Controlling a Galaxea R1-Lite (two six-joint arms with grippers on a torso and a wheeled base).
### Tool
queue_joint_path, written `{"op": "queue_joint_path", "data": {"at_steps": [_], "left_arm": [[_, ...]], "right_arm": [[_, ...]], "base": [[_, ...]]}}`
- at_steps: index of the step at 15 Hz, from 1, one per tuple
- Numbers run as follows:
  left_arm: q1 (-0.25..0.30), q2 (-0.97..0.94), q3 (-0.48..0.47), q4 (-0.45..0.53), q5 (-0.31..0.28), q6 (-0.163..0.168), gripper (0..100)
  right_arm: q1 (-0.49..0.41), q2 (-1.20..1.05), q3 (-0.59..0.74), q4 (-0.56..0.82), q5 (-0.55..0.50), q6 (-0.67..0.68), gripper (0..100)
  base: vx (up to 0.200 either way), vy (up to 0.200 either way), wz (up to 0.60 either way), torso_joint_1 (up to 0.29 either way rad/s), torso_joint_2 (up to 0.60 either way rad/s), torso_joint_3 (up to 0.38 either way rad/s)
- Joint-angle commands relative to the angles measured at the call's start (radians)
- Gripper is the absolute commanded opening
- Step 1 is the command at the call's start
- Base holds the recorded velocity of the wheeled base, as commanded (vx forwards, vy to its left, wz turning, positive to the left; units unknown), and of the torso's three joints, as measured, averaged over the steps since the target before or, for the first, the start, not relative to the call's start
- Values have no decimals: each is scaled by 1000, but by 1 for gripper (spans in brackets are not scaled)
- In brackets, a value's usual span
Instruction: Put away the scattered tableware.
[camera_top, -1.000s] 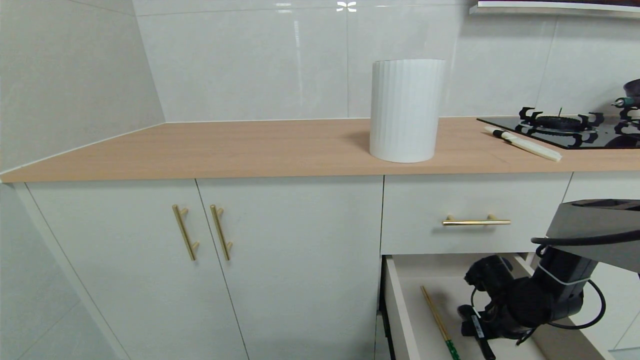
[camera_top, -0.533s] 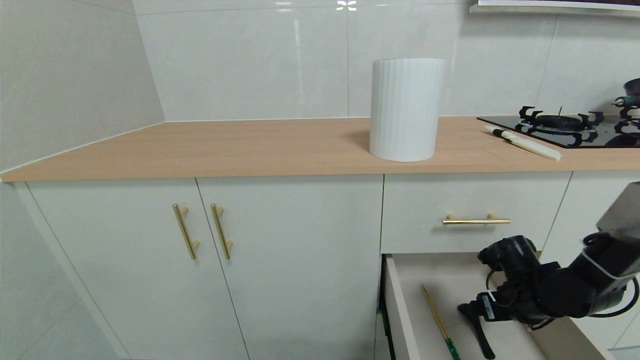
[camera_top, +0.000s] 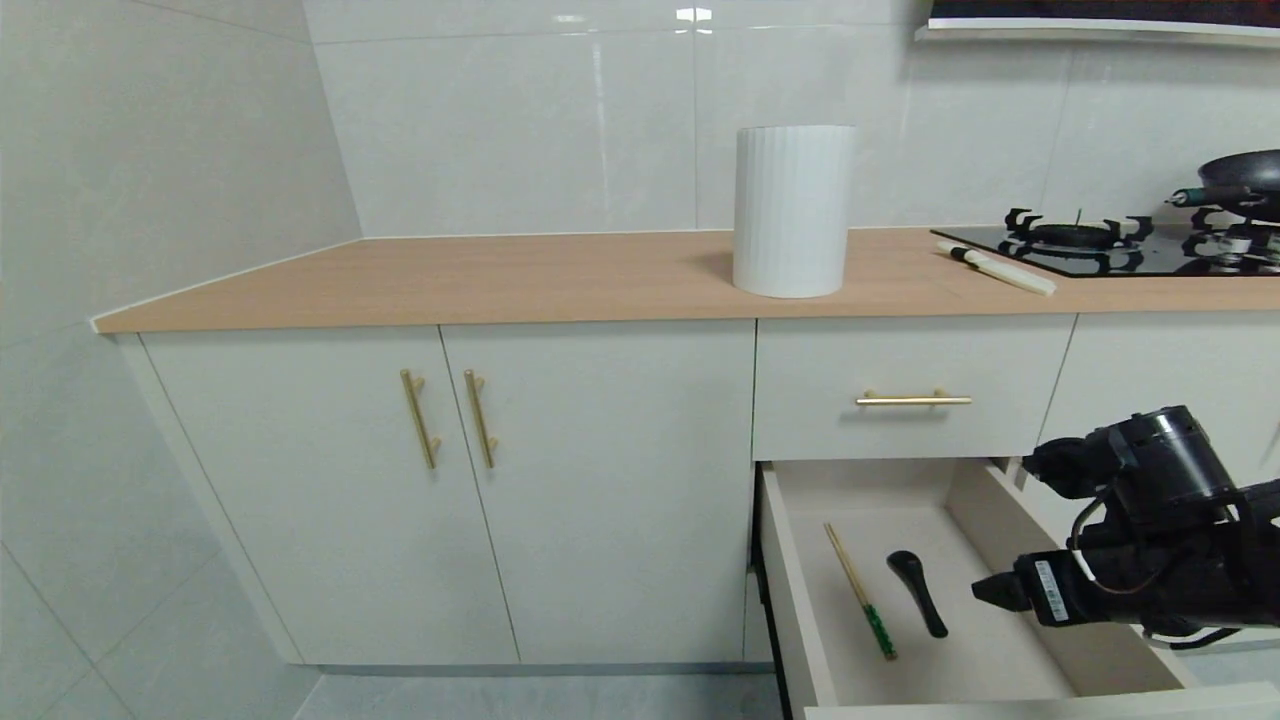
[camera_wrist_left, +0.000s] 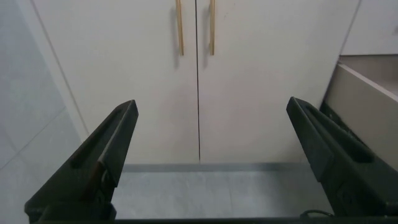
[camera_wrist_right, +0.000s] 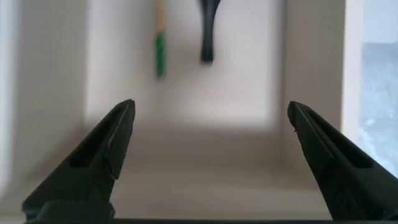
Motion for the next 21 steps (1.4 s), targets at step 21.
{"op": "queue_joint_path", "data": {"at_steps": [21], "left_arm": [[0,0,0,0,0,0,100]], "right_arm": [[247,112,101,279,22,-244,100]], "base": [[0,0,0,0,0,0]]}}
